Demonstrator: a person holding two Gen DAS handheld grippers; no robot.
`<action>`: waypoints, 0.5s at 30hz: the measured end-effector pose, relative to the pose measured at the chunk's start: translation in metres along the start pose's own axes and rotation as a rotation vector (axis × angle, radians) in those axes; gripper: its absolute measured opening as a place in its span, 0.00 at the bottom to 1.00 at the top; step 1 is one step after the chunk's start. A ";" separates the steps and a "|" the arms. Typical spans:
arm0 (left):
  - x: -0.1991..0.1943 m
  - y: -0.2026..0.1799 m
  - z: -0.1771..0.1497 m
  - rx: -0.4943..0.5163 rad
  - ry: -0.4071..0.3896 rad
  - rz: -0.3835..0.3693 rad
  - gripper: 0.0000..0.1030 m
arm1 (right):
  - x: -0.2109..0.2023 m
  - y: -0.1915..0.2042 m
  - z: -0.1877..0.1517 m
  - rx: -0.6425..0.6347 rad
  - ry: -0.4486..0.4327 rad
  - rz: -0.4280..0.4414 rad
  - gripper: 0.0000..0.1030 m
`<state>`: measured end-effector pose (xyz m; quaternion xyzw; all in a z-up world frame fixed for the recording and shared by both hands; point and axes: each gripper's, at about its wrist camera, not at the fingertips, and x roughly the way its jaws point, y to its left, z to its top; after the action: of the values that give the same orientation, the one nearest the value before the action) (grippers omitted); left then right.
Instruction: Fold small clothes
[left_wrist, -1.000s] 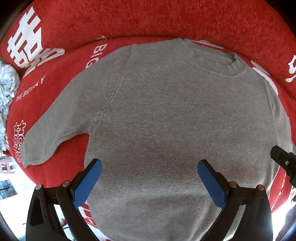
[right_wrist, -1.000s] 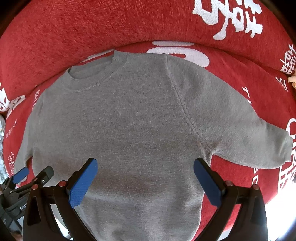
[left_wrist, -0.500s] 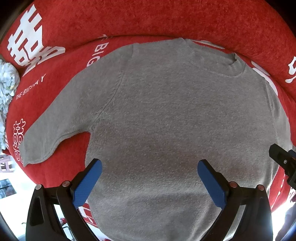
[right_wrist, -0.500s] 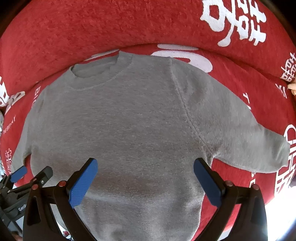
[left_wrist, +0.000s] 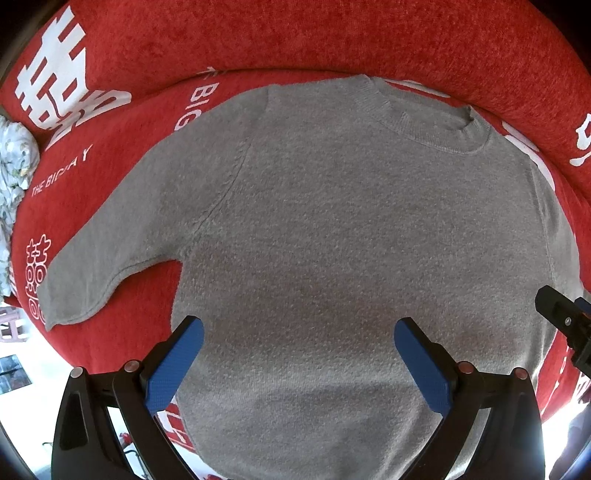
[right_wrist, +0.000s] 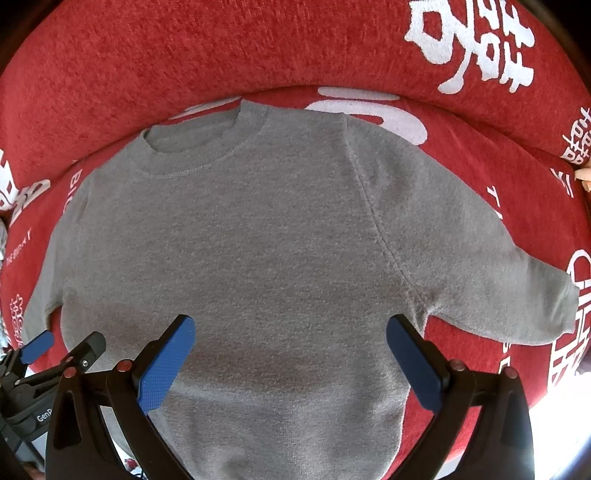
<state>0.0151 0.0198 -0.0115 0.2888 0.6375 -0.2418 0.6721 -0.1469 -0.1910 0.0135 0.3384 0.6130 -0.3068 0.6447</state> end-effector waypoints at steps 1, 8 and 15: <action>0.000 0.000 0.000 0.000 0.000 0.001 1.00 | 0.000 0.000 0.000 0.000 0.000 0.000 1.00; 0.001 0.004 -0.002 -0.009 0.001 -0.005 1.00 | -0.001 0.003 -0.001 -0.004 0.001 0.000 1.00; 0.000 0.008 -0.006 -0.009 -0.001 -0.006 1.00 | -0.003 0.006 -0.003 -0.004 -0.004 0.006 1.00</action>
<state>0.0168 0.0295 -0.0108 0.2837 0.6391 -0.2412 0.6729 -0.1441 -0.1849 0.0170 0.3384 0.6112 -0.3045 0.6474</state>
